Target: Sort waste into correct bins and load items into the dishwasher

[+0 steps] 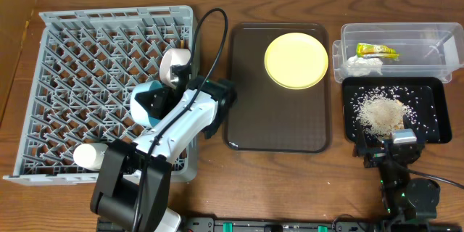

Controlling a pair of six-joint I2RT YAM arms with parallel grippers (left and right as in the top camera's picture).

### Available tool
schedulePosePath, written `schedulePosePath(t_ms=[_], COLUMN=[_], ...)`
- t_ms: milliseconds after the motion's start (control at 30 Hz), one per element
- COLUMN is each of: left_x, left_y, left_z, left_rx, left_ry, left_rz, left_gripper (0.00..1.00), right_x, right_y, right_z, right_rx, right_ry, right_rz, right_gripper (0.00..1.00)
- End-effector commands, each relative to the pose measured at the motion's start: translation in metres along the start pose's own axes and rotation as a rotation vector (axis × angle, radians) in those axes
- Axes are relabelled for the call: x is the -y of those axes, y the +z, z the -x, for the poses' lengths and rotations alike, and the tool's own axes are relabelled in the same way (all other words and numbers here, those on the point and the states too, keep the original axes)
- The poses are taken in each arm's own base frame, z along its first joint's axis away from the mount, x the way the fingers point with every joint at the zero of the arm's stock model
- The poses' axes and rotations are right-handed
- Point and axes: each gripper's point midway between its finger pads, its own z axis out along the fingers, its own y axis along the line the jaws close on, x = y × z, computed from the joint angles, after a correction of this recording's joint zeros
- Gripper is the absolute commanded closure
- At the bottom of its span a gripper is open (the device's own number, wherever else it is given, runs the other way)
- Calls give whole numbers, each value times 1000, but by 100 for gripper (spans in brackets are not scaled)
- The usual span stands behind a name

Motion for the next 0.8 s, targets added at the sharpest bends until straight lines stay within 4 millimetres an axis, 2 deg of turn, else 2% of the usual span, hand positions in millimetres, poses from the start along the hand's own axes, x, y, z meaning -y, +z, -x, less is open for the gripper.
schedulePosePath(t_ms=[0,133,433,633,767], left_x=[-11,1,11,28,46], left_y=[0,0,1,-1,-7], left_z=[6,1,-3,-15,-29], left_rx=[43,6,-20,-89,-176], left_ry=[59,35,26,-2,-60], left_rz=[64,3,-40,-135,-240], left_gripper=[92,92,93,92,83], right_x=[3,3,3,3,3], right_y=[0,0,0,0,0], right_z=[-1,-1,-1,-1,-1], right_rx=[0,0,0,0,0], right_ry=[-9,-9,-9,-9,-9], right_rz=[-14,-14,-14,-14,-14], right_gripper=[1,1,1,1,1])
